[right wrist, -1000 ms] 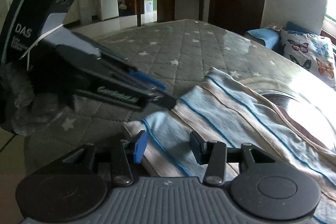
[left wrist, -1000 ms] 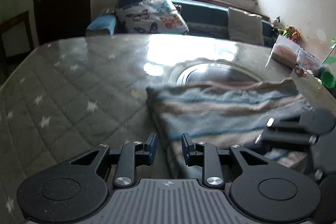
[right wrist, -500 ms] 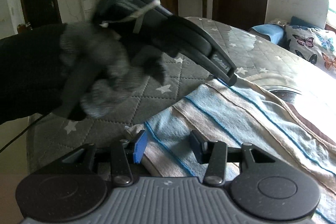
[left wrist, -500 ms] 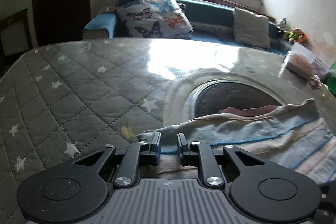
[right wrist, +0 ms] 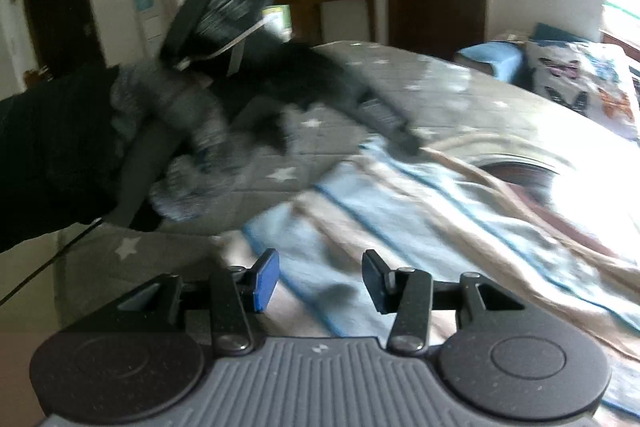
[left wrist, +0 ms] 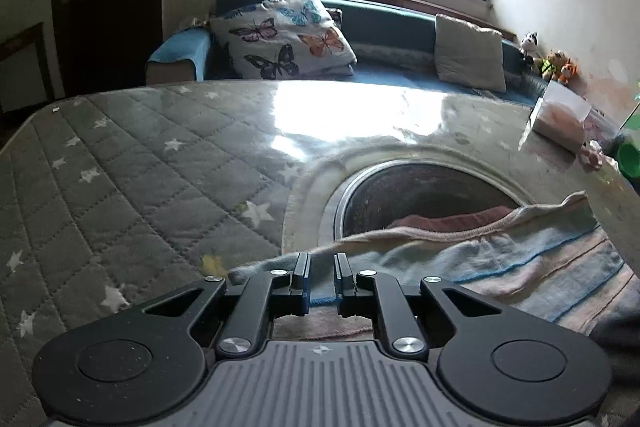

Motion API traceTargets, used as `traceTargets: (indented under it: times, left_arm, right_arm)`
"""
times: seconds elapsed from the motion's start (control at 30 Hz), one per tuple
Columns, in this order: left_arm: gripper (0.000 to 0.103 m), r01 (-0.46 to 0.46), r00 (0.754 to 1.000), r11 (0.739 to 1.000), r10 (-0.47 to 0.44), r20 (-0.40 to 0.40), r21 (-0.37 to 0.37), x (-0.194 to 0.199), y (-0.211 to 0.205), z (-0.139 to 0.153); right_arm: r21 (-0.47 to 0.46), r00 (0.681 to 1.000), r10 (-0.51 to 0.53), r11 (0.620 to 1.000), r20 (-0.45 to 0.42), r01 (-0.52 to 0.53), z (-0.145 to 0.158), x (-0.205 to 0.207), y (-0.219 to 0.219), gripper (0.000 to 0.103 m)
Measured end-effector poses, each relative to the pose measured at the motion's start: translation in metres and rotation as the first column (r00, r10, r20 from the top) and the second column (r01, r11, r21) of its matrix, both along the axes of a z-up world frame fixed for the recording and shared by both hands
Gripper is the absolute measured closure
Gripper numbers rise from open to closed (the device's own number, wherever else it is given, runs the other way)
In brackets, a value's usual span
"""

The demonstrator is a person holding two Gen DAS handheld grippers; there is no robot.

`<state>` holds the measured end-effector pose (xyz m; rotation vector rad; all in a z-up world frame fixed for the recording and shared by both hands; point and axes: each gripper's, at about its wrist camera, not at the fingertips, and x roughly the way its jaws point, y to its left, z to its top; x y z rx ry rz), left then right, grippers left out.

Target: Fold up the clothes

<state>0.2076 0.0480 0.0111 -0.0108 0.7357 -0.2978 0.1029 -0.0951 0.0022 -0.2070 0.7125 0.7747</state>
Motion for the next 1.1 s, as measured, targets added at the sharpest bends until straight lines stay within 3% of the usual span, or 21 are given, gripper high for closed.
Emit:
traceTargets:
  times: [0.17,0.4,0.57,0.7,0.97,1.1]
  left_arm:
    - [0.090,-0.002,1.000,1.000,0.002,-0.022,0.007,0.004,-0.005,-0.007]
    - [0.090,-0.008,0.999,1.000,0.009,-0.031,0.020,0.008,-0.005,-0.012]
    - [0.090,-0.013,0.999,1.000,0.014,-0.030,0.022,0.009,-0.006,-0.014]
    - [0.090,-0.008,1.000,1.000,0.009,-0.026,0.026,0.009,-0.006,-0.015]
    - [0.089,0.000,1.000,0.999,0.000,-0.016,0.040,0.007,-0.006,-0.017]
    - [0.089,-0.005,1.000,0.999,0.006,-0.017,0.040,0.006,-0.005,-0.015]
  right_arm:
    - [-0.037,0.987,-0.160,0.986,0.018,0.160,0.006,0.021,-0.056,0.057]
    - [-0.068,0.925,-0.380,0.922,0.019,0.380,0.002,0.073,-0.135,0.057]
    - [-0.070,0.898,-0.441,0.895,0.011,0.440,-0.006,0.099,-0.164,0.060]
    - [-0.075,0.874,-0.486,0.872,-0.003,0.484,-0.012,0.105,-0.181,0.072]
    - [-0.070,0.836,-0.549,0.833,0.004,0.548,-0.010,0.104,-0.210,0.074]
    - [-0.076,0.827,-0.562,0.824,0.011,0.561,-0.006,0.101,-0.220,0.080]
